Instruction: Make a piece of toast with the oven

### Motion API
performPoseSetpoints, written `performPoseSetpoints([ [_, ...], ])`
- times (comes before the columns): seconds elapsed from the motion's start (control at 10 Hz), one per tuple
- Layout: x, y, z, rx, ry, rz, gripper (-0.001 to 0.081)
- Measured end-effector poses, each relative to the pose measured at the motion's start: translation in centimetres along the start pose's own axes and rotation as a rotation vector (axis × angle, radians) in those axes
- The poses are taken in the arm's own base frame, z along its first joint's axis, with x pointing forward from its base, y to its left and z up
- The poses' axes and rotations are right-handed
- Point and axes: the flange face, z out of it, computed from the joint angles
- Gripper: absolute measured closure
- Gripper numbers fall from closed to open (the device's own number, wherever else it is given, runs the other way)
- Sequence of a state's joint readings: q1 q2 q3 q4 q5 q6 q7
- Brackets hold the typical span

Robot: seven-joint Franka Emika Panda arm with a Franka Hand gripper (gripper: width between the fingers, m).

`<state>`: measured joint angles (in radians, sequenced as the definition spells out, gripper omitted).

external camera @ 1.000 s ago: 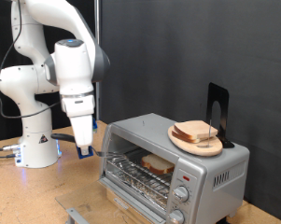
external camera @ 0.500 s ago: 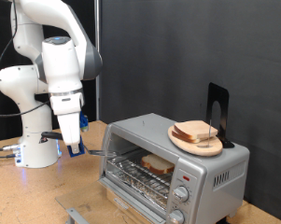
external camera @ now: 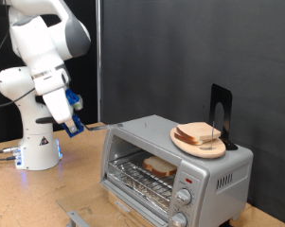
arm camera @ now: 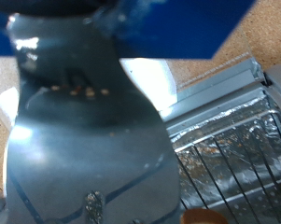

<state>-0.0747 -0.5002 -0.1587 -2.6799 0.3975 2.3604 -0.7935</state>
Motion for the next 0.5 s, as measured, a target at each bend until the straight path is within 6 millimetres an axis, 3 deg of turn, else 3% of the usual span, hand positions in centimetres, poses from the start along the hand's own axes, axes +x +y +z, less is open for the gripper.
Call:
performPoseSetpoints([
  [0.3,-0.1,-0.2,-0.1,0.022,0.007,0.016,0.0406],
  [0.5,0.9,-2.4,0.2,0.132,0.063,0.079,0.0406],
])
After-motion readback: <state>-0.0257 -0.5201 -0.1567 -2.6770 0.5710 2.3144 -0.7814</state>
